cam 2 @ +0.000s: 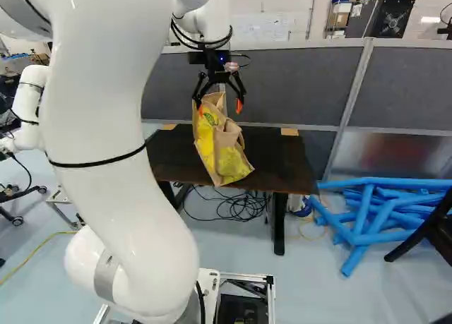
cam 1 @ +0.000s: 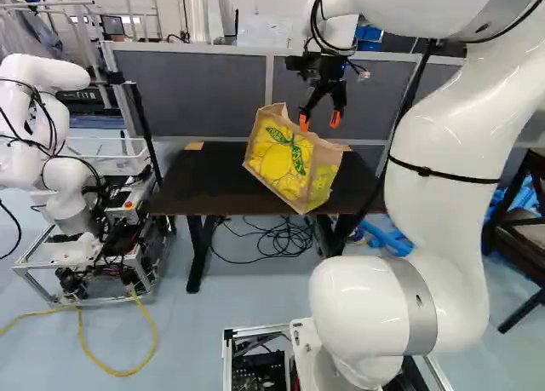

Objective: Pick up the bag on the ground and place it on the table

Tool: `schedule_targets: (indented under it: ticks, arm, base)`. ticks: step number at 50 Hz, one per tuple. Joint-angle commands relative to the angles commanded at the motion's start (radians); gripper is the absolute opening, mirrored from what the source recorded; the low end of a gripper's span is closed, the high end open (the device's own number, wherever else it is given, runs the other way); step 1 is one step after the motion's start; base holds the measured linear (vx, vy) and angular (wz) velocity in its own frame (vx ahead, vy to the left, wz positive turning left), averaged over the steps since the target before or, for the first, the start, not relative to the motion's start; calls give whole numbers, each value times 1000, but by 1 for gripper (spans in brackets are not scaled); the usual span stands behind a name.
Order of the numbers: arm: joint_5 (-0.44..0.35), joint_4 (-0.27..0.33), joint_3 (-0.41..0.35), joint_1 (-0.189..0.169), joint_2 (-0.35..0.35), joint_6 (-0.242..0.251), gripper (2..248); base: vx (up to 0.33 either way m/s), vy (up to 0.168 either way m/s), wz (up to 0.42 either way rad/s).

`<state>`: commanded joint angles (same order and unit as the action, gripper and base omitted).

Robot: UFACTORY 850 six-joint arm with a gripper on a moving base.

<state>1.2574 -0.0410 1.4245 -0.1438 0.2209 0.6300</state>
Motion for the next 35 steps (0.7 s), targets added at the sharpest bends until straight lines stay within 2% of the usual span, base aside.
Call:
schedule_targets:
  ticks: [35]
  arm:
    - [0, 0, 0, 0, 0, 0, 247]
  base:
    - [-213, 0, 13]
